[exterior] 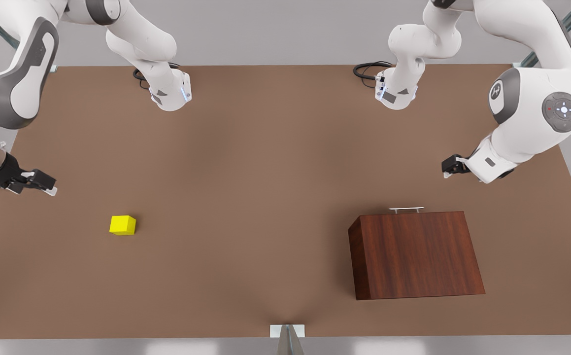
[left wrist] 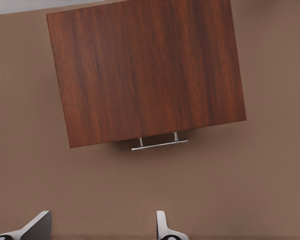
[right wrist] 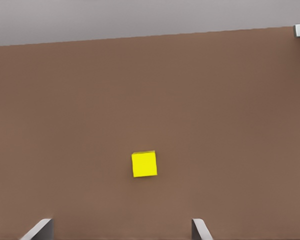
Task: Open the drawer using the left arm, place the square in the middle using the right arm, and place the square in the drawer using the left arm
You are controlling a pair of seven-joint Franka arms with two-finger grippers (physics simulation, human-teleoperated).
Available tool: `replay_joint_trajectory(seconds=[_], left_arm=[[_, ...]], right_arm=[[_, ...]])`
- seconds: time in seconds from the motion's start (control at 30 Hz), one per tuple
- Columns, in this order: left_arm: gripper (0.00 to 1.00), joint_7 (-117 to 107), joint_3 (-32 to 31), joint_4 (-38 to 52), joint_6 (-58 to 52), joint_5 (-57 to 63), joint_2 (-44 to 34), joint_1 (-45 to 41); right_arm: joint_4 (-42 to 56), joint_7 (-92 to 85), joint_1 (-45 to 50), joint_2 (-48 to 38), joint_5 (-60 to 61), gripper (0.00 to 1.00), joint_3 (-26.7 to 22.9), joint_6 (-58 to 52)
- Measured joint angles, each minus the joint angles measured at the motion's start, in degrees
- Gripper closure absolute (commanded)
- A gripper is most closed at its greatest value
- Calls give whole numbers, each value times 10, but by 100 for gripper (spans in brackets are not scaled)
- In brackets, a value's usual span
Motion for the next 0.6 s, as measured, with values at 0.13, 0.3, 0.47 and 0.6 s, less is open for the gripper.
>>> replay_joint_trajectory(seconds=[0.13, 0.3, 0.47, 0.6], left_arm=[[0, -358, 0, -178, 177, -14, -88, 0], [0, -516, -2, -403, 441, -84, -161, -1], [0, -574, -9, -496, 569, -172, -163, -5], [0, -576, -10, -525, 619, -237, -151, -9]], right_arm=[[-28, -12, 0, 8, -5, 0, 0, 3], [-131, 1, 9, 22, -2, 0, 3, 92], [-241, 4, 7, 42, -2, 0, 15, 202], [-296, 4, 9, 53, -1, 0, 12, 291]])
